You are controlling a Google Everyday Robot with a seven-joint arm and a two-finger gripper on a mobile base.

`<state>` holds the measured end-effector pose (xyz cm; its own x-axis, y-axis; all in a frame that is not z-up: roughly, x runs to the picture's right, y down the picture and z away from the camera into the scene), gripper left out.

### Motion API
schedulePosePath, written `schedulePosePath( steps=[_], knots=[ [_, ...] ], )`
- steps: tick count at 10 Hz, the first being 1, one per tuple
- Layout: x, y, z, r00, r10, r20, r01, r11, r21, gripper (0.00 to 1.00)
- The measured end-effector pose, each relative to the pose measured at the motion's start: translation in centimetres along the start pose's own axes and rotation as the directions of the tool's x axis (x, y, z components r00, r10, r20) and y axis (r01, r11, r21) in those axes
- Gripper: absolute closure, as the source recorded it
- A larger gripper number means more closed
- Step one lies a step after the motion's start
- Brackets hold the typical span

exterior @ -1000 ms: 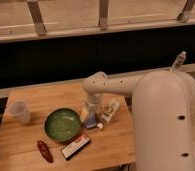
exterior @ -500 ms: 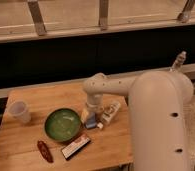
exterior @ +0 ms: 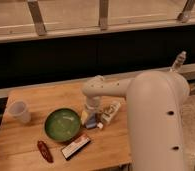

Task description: Place the white sponge in the ceramic bowl

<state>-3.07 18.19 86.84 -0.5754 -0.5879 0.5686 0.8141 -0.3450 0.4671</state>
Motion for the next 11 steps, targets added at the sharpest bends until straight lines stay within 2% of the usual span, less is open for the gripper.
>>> schedulePosePath(
  steps=[5, 7, 9, 11],
  knots=[
    [0.0, -0.9, -0.1, 1.0, -0.029, -0.005, 0.029, 0.999, -0.016, 0.82],
    [0.0, -0.7, -0.6, 0.999, -0.026, -0.026, 0.026, 1.0, -0.004, 0.98],
    [-0.7, -0.1, -2.6, 0.996, -0.033, -0.089, 0.037, 0.998, 0.052, 1.0],
    [-1.3, 0.2, -5.8, 0.983, -0.045, -0.175, 0.063, 0.993, 0.102, 1.0]
  ],
)
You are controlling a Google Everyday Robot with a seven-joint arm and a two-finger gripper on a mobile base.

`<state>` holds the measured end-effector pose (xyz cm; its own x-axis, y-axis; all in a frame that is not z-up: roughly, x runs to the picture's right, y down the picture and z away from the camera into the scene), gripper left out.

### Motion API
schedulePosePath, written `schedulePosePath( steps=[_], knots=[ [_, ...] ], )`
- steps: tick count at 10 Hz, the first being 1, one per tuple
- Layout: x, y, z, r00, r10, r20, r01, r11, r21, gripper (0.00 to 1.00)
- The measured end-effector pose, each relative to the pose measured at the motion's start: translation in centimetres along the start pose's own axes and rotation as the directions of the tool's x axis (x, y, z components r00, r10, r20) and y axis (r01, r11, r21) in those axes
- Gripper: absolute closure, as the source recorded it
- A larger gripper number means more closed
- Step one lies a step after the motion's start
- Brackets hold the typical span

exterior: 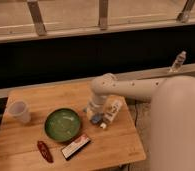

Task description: Place the white sponge in the ceramic bowl

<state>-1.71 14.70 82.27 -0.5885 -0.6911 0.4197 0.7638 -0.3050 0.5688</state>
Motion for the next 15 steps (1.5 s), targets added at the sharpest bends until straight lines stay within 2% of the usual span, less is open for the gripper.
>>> schedulePosePath(
  steps=[2, 4, 6, 9, 13, 15],
  knots=[
    [-0.3, -0.1, -1.2, 0.999, -0.019, -0.048, 0.021, 0.999, 0.034, 1.0],
    [0.1, -1.0, -1.4, 0.996, -0.056, -0.074, 0.059, 0.997, 0.05, 1.0],
    [0.9, -2.4, -1.6, 0.992, -0.097, -0.082, 0.101, 0.994, 0.049, 1.0],
    [2.3, -5.6, -2.2, 0.979, -0.184, -0.092, 0.188, 0.982, 0.032, 1.0],
    [3.3, -10.3, -2.0, 0.952, -0.292, -0.089, 0.296, 0.955, 0.029, 1.0],
    [4.2, -13.2, -0.8, 0.929, -0.361, -0.077, 0.366, 0.929, 0.056, 1.0]
  ],
)
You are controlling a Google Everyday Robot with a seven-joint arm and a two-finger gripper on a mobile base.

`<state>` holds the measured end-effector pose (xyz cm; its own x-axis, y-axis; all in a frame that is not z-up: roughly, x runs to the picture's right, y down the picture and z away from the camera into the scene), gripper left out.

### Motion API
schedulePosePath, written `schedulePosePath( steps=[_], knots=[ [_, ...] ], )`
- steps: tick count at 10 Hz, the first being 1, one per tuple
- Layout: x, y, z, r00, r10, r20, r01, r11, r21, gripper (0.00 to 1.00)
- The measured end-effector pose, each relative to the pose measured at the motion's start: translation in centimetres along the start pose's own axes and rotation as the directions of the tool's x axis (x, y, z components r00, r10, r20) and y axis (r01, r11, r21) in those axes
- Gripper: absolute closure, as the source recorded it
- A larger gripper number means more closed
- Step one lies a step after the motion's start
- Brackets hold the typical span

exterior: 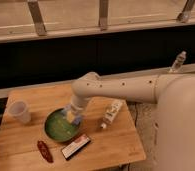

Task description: Place the white sponge in the ceramic bowl

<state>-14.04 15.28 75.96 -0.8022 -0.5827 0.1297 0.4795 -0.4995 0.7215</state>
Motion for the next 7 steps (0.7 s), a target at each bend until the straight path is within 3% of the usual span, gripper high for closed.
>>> schedulePosePath(
  steps=[2, 3, 7],
  knots=[
    [0.87, -0.65, 0.68, 0.999, -0.038, -0.007, 0.038, 0.999, 0.032, 1.0],
    [0.91, -0.7, 0.71, 0.999, -0.04, -0.008, 0.04, 0.999, 0.034, 0.95],
    [0.89, -0.71, 0.75, 0.999, -0.039, -0.007, 0.04, 0.999, 0.035, 0.57]
  ],
)
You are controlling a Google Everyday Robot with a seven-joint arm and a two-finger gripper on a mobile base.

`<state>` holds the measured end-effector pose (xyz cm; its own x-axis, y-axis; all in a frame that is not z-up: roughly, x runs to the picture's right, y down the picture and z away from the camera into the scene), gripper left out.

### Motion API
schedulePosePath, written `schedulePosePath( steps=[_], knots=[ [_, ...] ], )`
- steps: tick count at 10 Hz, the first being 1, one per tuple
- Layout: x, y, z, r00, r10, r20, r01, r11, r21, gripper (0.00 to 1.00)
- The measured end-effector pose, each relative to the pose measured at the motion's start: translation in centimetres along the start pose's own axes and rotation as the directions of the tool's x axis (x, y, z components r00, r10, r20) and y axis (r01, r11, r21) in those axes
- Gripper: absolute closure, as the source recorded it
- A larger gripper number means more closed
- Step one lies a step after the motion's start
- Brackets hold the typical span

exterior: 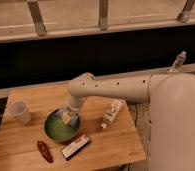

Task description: Place the white sponge in the ceramic bowl

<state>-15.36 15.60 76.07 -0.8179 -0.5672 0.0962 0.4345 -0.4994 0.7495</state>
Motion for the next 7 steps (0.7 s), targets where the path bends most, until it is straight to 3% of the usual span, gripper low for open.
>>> schedulePosePath(
  steps=[3, 4, 7],
  knots=[
    [-0.01, 0.04, -0.03, 1.0, 0.001, -0.001, -0.001, 1.0, -0.001, 0.26],
    [-0.03, 0.05, -0.03, 1.0, 0.001, -0.001, -0.001, 1.0, -0.001, 0.21],
    [-0.06, 0.08, -0.05, 1.0, 0.002, -0.001, -0.002, 1.0, -0.001, 0.2]
  ],
)
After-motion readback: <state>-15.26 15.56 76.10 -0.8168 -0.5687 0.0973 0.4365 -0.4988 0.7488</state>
